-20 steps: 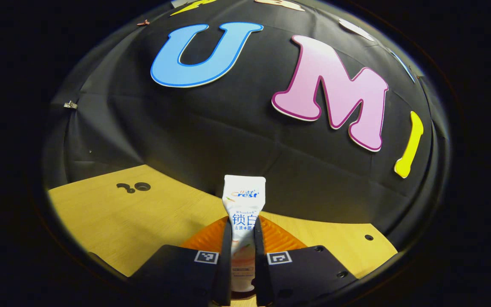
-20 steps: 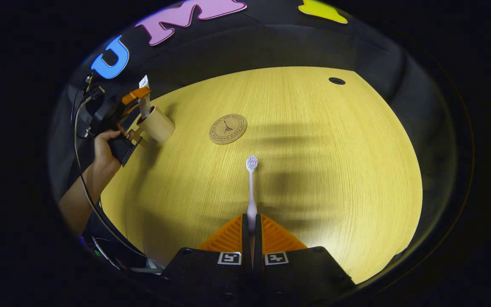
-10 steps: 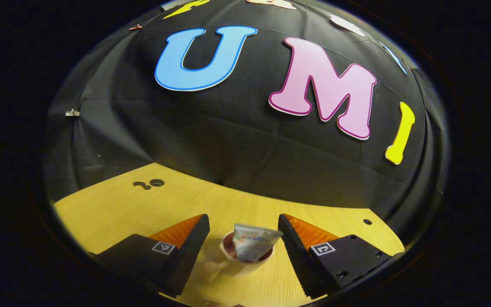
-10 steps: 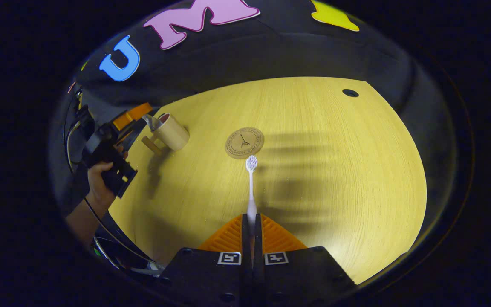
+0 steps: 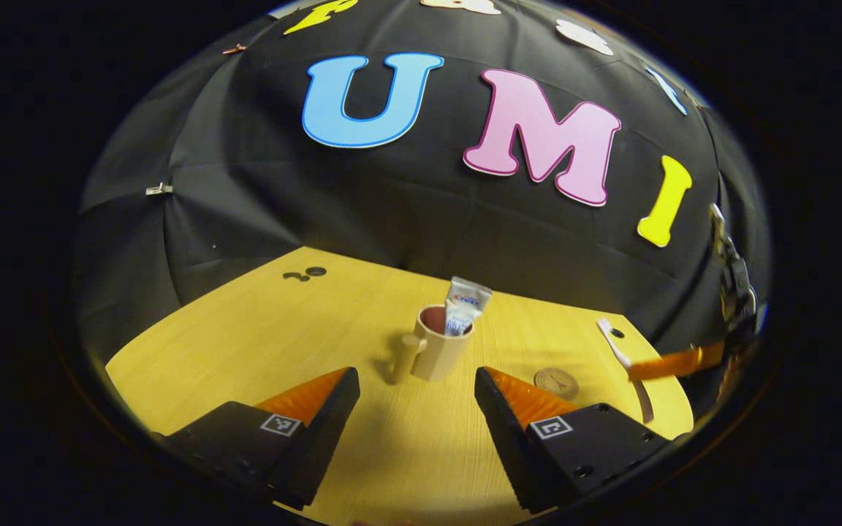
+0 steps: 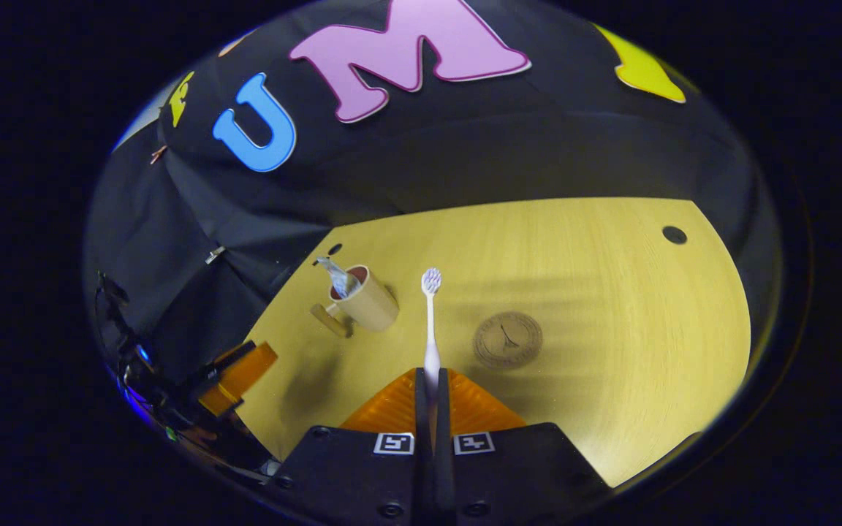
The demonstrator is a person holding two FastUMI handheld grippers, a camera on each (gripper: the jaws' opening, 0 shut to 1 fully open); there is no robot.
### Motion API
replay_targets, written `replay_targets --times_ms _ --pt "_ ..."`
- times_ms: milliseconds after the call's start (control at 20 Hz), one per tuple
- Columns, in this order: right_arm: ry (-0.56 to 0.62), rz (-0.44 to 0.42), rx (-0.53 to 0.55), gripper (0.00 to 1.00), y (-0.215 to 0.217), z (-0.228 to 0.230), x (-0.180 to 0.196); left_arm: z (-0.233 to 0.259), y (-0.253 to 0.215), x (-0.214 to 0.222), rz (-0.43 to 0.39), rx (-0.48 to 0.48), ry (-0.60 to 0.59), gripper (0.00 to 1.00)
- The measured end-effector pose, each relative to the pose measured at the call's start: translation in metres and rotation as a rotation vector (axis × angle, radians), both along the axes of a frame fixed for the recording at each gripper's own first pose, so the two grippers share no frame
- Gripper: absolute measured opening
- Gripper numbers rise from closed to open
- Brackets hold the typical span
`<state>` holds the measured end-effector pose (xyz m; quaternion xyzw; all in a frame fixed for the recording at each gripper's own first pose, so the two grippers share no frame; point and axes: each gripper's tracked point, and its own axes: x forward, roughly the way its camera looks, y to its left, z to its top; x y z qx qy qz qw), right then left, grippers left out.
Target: Put the toothbrush and toothpaste on the desktop into the cup, then pick up the cup and place it on the coaster on the desktop.
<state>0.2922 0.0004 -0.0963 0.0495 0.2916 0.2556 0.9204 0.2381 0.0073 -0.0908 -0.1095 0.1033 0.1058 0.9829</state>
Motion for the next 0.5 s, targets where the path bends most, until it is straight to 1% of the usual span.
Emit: replay_targets --times_ms 100,250,500 --pt "-0.046 0.040 0.009 0.05 0.024 0.018 0.013 -0.009 0.001 -0.014 0.012 0.008 0.022 0.98" --pt "-0.129 0.079 0.046 0.05 0.058 0.044 0.036 -0.008 -0.002 -0.027 0.009 -0.013 0.017 0.98" --pt "-0.205 0.115 0.113 0.05 0.102 0.065 0.072 -0.008 0.013 -0.033 0.040 -0.022 0.008 0.98"
